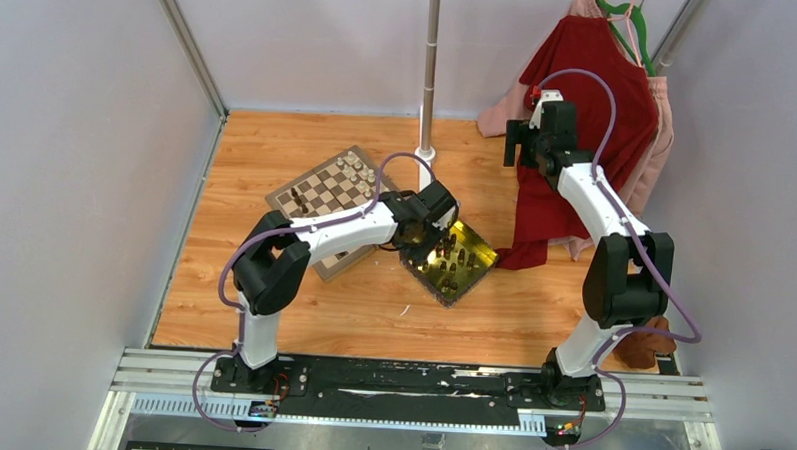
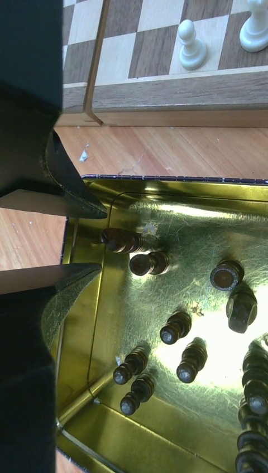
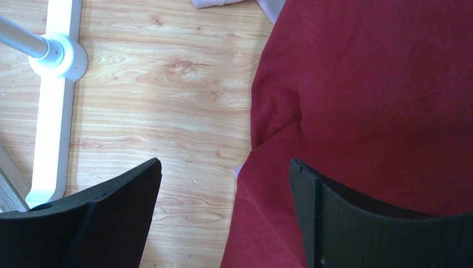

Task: Set up the chess pieces on the board
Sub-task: Pick up the chess piece from the storage box.

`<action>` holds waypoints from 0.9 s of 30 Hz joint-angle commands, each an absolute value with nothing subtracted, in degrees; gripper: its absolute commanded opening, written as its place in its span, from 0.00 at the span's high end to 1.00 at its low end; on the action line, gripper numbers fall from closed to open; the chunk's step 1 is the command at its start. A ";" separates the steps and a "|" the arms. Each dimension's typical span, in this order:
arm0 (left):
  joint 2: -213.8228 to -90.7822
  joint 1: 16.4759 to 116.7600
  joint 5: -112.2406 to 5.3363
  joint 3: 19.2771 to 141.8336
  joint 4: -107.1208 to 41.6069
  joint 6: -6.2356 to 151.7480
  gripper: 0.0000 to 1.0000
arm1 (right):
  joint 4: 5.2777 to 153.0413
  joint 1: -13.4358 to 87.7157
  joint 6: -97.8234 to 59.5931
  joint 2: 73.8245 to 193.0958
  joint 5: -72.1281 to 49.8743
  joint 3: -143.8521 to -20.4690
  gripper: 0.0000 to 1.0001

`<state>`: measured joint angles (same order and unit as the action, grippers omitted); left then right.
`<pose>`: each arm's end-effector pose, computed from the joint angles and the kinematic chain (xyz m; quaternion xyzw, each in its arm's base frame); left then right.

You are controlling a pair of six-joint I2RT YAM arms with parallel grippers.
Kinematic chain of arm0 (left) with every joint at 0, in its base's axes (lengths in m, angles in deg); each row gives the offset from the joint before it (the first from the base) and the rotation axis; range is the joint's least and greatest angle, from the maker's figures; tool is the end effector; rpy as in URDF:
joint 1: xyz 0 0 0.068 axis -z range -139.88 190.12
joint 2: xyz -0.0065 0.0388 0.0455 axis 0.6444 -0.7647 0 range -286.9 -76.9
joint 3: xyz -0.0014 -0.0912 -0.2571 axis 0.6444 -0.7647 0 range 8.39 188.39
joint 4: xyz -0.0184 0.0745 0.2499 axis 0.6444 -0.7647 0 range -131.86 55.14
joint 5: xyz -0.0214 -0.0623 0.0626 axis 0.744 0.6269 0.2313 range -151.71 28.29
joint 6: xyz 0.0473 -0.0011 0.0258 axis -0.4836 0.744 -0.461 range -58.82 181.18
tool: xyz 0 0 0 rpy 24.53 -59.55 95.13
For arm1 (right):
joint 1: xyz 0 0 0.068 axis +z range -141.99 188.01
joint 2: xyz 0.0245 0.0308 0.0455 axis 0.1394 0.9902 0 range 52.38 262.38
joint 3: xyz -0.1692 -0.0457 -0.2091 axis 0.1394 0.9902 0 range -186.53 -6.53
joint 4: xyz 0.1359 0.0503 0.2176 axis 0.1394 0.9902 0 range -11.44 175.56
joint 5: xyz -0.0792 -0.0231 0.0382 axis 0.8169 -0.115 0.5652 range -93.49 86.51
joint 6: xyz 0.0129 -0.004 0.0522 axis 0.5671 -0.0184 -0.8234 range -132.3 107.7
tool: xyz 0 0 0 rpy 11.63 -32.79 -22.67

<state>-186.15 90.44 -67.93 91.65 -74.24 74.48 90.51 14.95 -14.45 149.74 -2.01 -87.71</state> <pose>0.2578 -0.3047 0.2099 0.2987 0.9288 -0.0673 0.2089 0.3996 0.0476 0.3130 -0.0292 0.8572 0.0297 0.5134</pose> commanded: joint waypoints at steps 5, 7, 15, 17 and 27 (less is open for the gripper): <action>-188.99 90.30 -68.54 92.85 -73.86 72.57 0.60 | 89.95 14.17 -15.17 150.65 -2.60 -87.25 0.12; -189.21 90.30 -68.72 92.78 -73.67 72.37 0.60 | 90.07 14.17 -15.05 150.72 -2.61 -87.23 0.12; -189.63 90.30 -69.27 92.59 -72.74 71.82 0.63 | 89.95 14.17 -15.00 150.89 -2.60 -87.21 0.12; -189.86 90.30 -69.27 92.66 -72.57 71.73 0.65 | 89.97 14.21 -14.95 150.90 -2.57 -87.20 0.12; -190.20 90.30 -69.95 92.73 -72.86 71.55 0.83 | 89.99 14.17 -14.94 150.60 -2.61 -87.03 0.12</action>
